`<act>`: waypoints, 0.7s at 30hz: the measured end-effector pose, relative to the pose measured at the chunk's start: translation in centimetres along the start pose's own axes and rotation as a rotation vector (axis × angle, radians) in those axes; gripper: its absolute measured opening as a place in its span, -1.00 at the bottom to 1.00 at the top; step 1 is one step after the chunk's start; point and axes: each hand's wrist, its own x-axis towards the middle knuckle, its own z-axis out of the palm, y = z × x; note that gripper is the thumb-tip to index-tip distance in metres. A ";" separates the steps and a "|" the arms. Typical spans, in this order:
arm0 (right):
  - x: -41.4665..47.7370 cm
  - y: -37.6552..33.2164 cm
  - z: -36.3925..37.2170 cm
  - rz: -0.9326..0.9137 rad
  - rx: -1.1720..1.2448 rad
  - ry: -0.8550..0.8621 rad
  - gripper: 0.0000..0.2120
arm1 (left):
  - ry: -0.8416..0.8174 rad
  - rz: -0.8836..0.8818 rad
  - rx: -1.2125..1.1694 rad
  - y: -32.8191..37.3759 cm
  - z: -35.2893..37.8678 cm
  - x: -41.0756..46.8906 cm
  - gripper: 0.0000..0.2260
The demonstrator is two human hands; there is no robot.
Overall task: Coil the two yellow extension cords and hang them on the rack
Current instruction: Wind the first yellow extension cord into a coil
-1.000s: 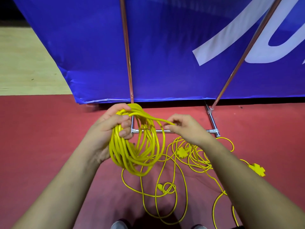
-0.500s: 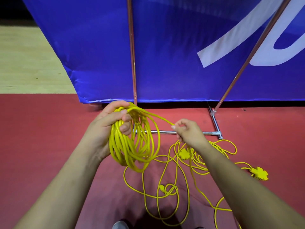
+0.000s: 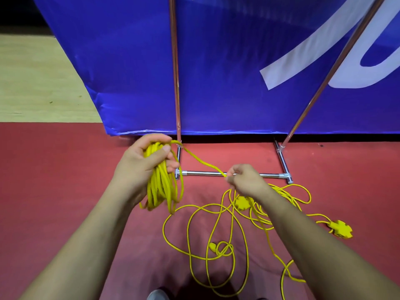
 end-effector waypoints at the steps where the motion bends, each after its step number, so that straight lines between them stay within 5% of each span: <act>1: -0.6 -1.4 -0.7 -0.064 -0.153 -0.043 -0.83 | -0.022 0.014 0.116 -0.3 0.1 -0.1 -0.90; 3: -2.6 -4.3 -1.8 -0.172 -0.303 -0.257 -0.78 | -0.078 0.009 0.261 -0.9 0.4 -0.3 -0.90; 7: -5.6 -7.7 -2.6 -0.315 -0.027 -0.558 -0.87 | -0.232 -0.093 0.274 -1.8 1.1 -1.1 -0.90; 12: -5.2 -7.7 -2.3 -0.358 0.374 -0.402 -0.92 | -0.322 -0.226 0.070 -1.0 1.8 -1.5 -0.78; 21: -4.1 -3.1 -4.3 -0.292 0.358 -0.267 -0.95 | -0.276 -0.288 -0.022 -0.7 1.6 -1.0 -0.77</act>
